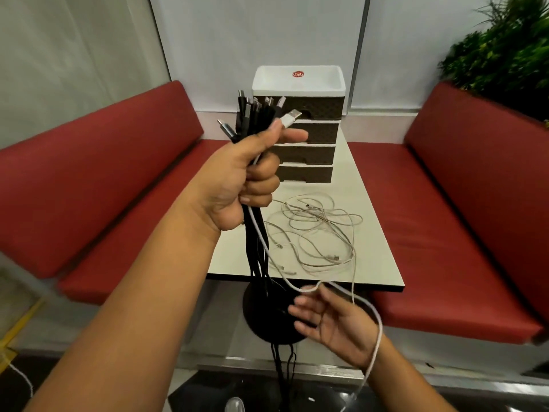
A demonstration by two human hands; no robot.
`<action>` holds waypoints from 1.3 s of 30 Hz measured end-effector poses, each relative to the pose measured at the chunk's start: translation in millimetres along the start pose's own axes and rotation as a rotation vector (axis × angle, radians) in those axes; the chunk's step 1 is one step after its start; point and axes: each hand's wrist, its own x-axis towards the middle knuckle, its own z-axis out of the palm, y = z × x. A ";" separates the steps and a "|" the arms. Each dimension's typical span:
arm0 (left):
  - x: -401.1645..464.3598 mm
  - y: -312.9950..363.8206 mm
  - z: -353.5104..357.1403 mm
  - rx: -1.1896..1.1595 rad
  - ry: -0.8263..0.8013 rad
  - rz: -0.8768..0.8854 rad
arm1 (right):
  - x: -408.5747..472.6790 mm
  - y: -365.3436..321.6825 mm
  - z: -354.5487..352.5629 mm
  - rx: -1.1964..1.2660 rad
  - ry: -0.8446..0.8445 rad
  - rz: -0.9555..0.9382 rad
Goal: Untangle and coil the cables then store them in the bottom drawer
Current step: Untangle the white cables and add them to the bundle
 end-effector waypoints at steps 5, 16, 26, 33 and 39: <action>-1.0 4.0 -3.3 -0.015 0.013 0.026 | 2.6 49.0 -73.5 -0.539 0.083 0.359; 6.6 -9.0 18.4 -0.067 0.050 0.013 | -24.7 -33.6 9.0 -0.702 0.170 -0.339; 10.3 -24.0 25.2 -0.284 -0.018 0.064 | -18.5 -21.0 117.1 -0.777 0.008 -0.472; 10.9 -44.4 8.4 -0.363 0.079 0.111 | -8.8 -6.0 104.1 -0.793 0.013 -0.385; 19.1 -63.6 -8.7 -0.453 0.107 0.068 | 6.0 -1.6 96.0 -0.756 -0.063 -0.290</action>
